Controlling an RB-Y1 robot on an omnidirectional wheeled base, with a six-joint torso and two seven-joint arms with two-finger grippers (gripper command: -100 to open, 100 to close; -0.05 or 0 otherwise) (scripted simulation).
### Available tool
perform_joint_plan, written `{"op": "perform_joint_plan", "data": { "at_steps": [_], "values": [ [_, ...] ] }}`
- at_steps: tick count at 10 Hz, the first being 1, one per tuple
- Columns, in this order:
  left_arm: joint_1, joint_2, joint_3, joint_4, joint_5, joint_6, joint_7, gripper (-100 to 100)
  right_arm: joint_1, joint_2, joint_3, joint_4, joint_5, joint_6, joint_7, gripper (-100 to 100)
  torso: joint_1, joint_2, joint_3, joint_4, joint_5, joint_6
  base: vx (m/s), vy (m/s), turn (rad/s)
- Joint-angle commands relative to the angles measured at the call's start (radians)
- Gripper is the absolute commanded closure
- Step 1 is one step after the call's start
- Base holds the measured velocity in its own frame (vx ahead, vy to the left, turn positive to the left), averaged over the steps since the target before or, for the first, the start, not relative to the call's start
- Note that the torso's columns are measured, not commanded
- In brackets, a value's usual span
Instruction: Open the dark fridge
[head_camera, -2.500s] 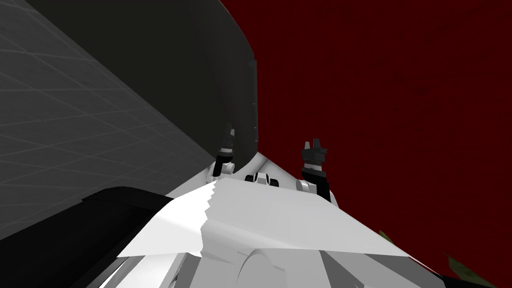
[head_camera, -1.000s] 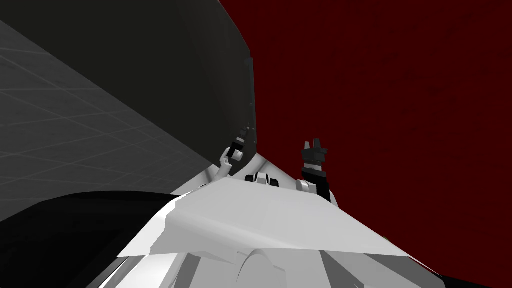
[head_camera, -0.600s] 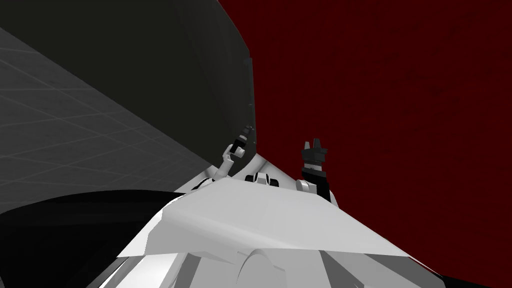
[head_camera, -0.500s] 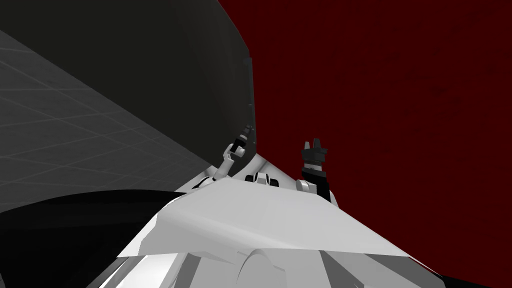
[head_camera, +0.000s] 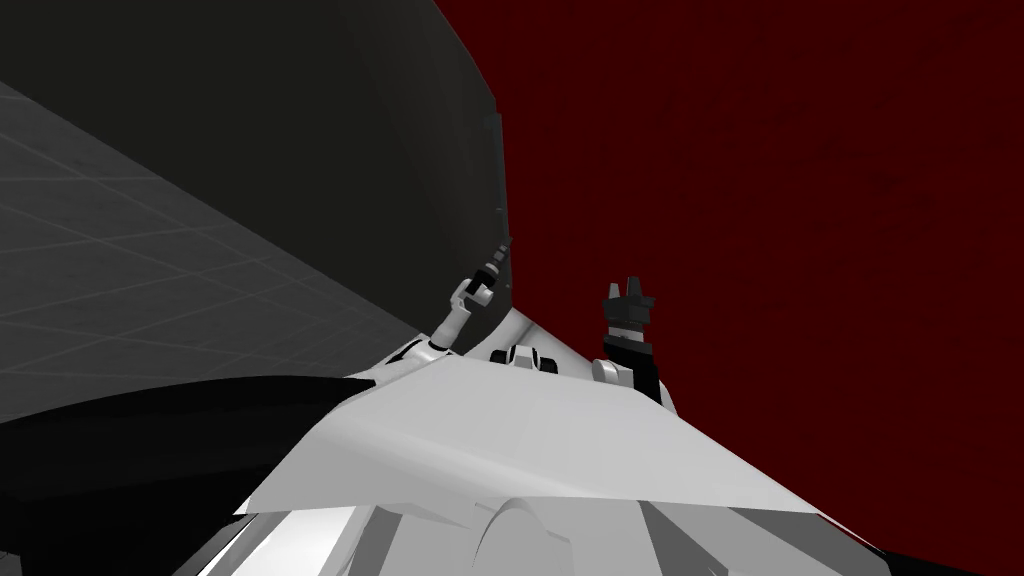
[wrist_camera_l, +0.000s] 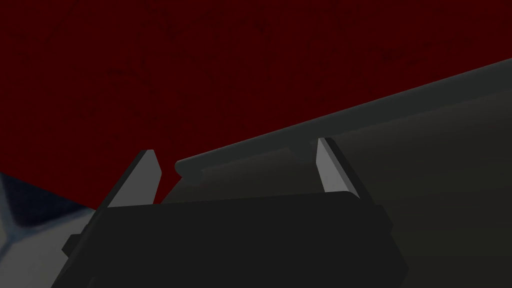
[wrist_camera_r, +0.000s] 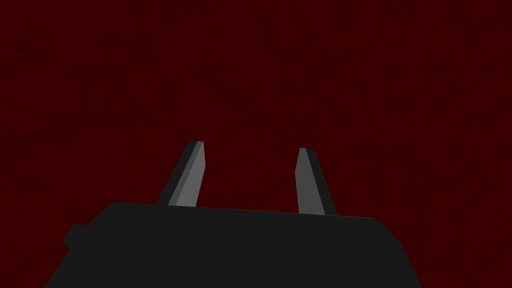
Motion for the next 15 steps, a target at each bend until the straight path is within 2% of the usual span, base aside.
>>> {"op": "perform_joint_plan", "data": {
  "at_steps": [1,2,3,4,5,6,7,8,9,12,14,15],
  "values": [
    [-0.069,0.018,-0.023,0.069,0.013,0.039,0.002,-100,0.000,0.000,0.000,0.000,0.000,0.000,0.000,0,0.000,0.000,0.000,0.000,0.000,0.000,0.035,-0.007,-0.014],
    [-0.085,0.018,-0.023,0.077,0.013,0.039,0.002,-100,0.000,0.000,0.000,0.000,0.000,0.000,0.000,0,0.000,0.000,0.000,0.000,0.000,0.000,0.029,-0.004,-0.006],
    [-0.119,0.032,-0.038,0.112,0.022,0.068,0.004,-100,0.000,0.000,0.000,0.000,0.000,0.000,0.000,0,0.000,0.000,0.000,0.000,0.000,0.000,0.029,-0.003,-0.010],
    [-0.139,0.032,-0.038,0.125,0.022,0.068,0.004,-100,0.000,0.000,0.000,0.000,0.000,0.000,0.000,0,0.000,0.000,0.000,0.000,0.000,0.000,0.025,-0.004,-0.007],
    [-0.176,0.047,-0.052,0.170,0.032,0.097,0.007,-100,0.000,0.000,0.000,0.000,0.000,0.000,0.000,0,0.000,0.001,0.000,0.000,0.000,0.000,0.030,-0.005,-0.010],
    [-0.192,0.047,-0.052,0.174,0.032,0.097,0.007,-100,0.000,0.000,0.000,0.000,0.000,0.000,0.000,0,0.000,0.000,0.000,0.000,0.000,0.000,0.025,-0.004,-0.008],
    [-0.230,0.062,-0.066,0.217,0.042,0.125,0.009,-100,0.000,0.000,0.000,0.000,0.000,0.000,0.000,0,0.000,0.000,0.000,0.000,0.000,0.000,0.027,-0.007,-0.012],
    [-0.245,0.062,-0.066,0.223,0.042,0.125,0.009,-100,0.000,0.000,0.000,0.000,0.000,0.000,0.000,0,0.000,0.000,0.000,0.000,0.000,0.000,0.024,-0.007,-0.007],
    [-0.283,0.077,-0.080,0.264,0.051,0.153,0.012,-100,0.000,0.000,0.000,0.000,0.000,0.000,0.000,0,0.000,0.000,0.000,0.000,0.000,0.000,0.030,-0.008,-0.012],
    [-0.348,0.092,-0.094,0.320,0.060,0.181,0.014,-100,0.000,0.000,0.000,0.000,0.000,0.000,0.000,0,0.000,0.000,0.000,0.000,0.000,0.000,0.024,-0.003,-0.008],
    [-0.422,0.122,-0.120,0.391,0.078,0.234,0.019,-100,0.000,0.000,0.000,0.000,0.000,0.000,0.000,0,0.000,0.000,0.000,0.000,0.000,0.000,0.036,-0.005,-0.011],
    [-0.446,0.122,-0.120,0.414,0.078,0.234,0.019,-100,0.000,0.000,0.000,0.000,0.000,0.000,0.000,0,0.000,-0.001,0.000,0.000,0.000,0.000,0.036,-0.007,-0.008]
  ]
}}
